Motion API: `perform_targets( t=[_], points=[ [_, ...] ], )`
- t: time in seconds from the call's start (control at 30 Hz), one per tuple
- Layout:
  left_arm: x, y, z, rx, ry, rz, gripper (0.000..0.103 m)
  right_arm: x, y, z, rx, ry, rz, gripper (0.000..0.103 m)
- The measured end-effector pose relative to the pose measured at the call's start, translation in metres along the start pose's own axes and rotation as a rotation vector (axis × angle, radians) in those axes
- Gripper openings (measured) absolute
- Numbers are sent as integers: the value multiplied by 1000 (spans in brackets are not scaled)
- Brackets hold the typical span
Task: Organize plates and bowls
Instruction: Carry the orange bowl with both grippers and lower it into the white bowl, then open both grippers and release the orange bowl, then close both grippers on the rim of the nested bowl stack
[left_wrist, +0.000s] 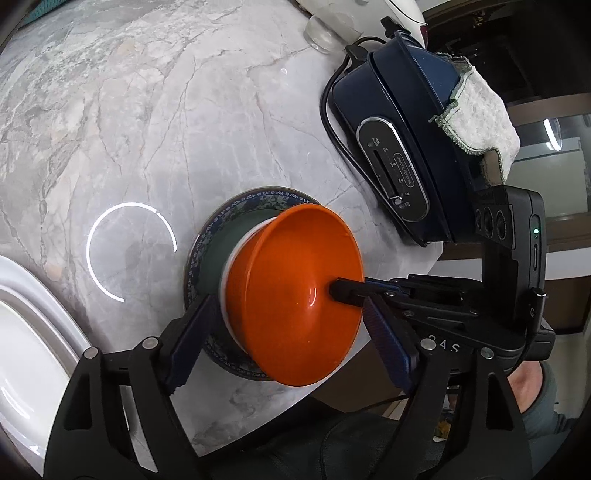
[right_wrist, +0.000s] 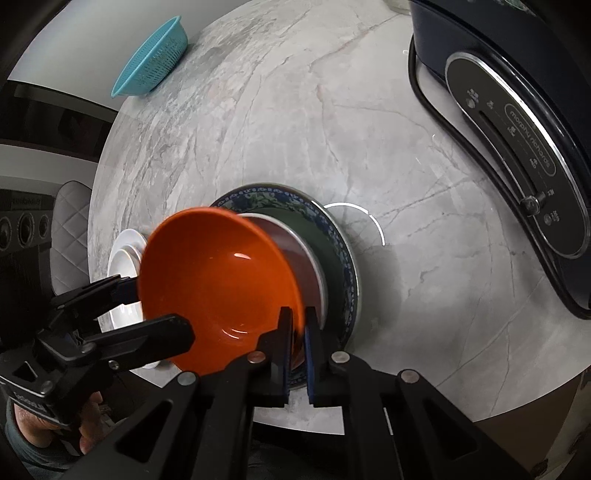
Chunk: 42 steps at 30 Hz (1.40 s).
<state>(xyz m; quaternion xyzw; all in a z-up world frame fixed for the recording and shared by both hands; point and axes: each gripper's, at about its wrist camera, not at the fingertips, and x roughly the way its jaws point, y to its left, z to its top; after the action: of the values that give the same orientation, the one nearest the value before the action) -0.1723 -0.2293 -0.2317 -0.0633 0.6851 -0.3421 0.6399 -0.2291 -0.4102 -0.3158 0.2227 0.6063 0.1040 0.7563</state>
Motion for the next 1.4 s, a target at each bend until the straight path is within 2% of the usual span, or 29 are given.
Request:
perform_targets(
  t=[0.57, 0.73, 0.83, 0.87, 0.9, 0.97, 1.07, 1.13, 1.3, 1.33, 1.4],
  points=[
    [-38, 45, 4, -97, -88, 37, 81, -5, 22, -3, -88, -22, -157, 9],
    [-42, 56, 2, -115, -93, 40, 81, -6, 22, -2, -84, -31, -161, 10],
    [-41, 59, 0, -123, -86, 47, 81, -7, 23, -2, -81, -31, -140, 27],
    [-41, 59, -1, -125, -85, 51, 81, -8, 24, -2, -86, -33, -139, 40],
    [-40, 59, -2, -127, -85, 54, 81, -9, 26, -3, -91, -38, -132, 58],
    [-40, 59, -2, -125, -88, 53, 81, -14, 30, -3, -96, -59, -157, 72],
    [-39, 57, -2, -124, -86, 55, 81, -18, 27, 0, -87, -71, -98, 73],
    [-38, 55, -2, -114, -80, 58, 81, -22, 25, 0, -79, -81, -104, 73],
    [-33, 52, -5, -79, -56, 91, 81, -54, 7, 0, -55, -167, -45, 72],
    [-32, 53, -5, -70, -51, 99, 81, -58, 1, -1, -55, -178, -40, 71],
    [-29, 55, -5, -50, -43, 123, 81, -61, -13, -4, -47, -184, -39, 60]
  ],
)
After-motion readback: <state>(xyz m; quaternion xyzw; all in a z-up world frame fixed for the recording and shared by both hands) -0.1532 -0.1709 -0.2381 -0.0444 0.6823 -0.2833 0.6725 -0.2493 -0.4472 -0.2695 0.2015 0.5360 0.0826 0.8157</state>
